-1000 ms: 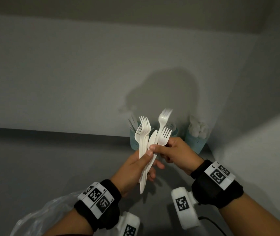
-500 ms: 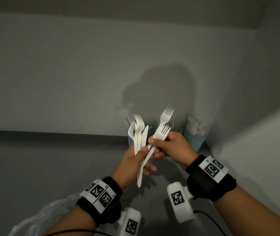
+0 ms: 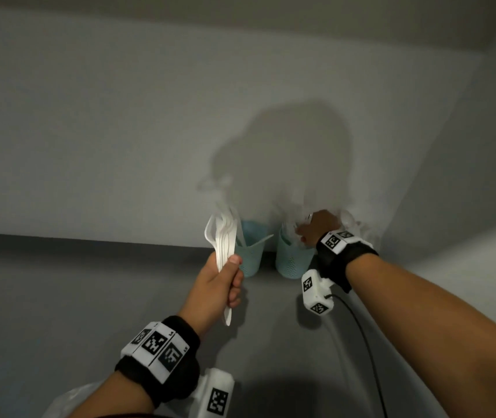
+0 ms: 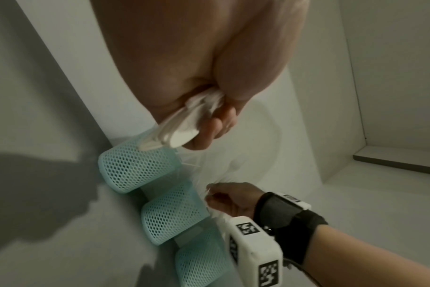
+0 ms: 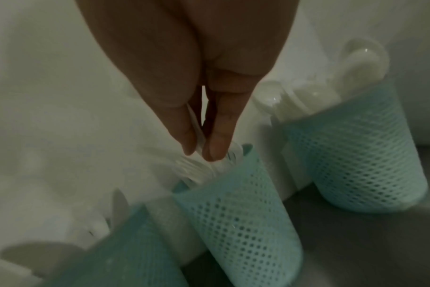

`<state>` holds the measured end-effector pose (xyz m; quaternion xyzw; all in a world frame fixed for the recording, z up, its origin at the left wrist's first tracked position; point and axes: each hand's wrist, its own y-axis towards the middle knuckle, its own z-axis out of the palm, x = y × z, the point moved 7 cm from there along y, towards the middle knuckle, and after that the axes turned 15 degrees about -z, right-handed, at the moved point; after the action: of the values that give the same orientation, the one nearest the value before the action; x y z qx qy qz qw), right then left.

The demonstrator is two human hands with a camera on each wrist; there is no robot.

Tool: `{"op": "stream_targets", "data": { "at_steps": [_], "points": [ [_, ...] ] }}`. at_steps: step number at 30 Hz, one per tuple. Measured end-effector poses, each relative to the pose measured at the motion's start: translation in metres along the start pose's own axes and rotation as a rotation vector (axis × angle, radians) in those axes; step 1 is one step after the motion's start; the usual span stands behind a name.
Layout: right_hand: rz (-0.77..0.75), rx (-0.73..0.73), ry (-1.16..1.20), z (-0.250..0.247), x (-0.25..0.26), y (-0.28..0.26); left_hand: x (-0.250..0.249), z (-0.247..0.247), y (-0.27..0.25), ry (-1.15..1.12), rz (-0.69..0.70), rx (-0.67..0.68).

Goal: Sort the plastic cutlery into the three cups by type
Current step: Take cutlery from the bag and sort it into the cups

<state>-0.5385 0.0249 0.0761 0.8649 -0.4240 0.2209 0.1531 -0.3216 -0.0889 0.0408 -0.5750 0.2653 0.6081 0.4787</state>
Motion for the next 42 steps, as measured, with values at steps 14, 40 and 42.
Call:
{"op": "stream_targets", "data": {
  "at_steps": [14,40,42],
  "points": [
    [0.102,-0.008,0.011,0.009,0.004,0.005,0.002,-0.003,0.005,0.035,0.069,-0.054],
    [-0.307,0.070,0.909,0.029,0.107,-0.099,-0.013,0.024,-0.022,0.137,0.143,-0.080],
    [-0.295,0.066,0.923,0.029,0.104,-0.099,-0.010,0.025,-0.023,0.126,0.145,-0.087]
  ]
}}
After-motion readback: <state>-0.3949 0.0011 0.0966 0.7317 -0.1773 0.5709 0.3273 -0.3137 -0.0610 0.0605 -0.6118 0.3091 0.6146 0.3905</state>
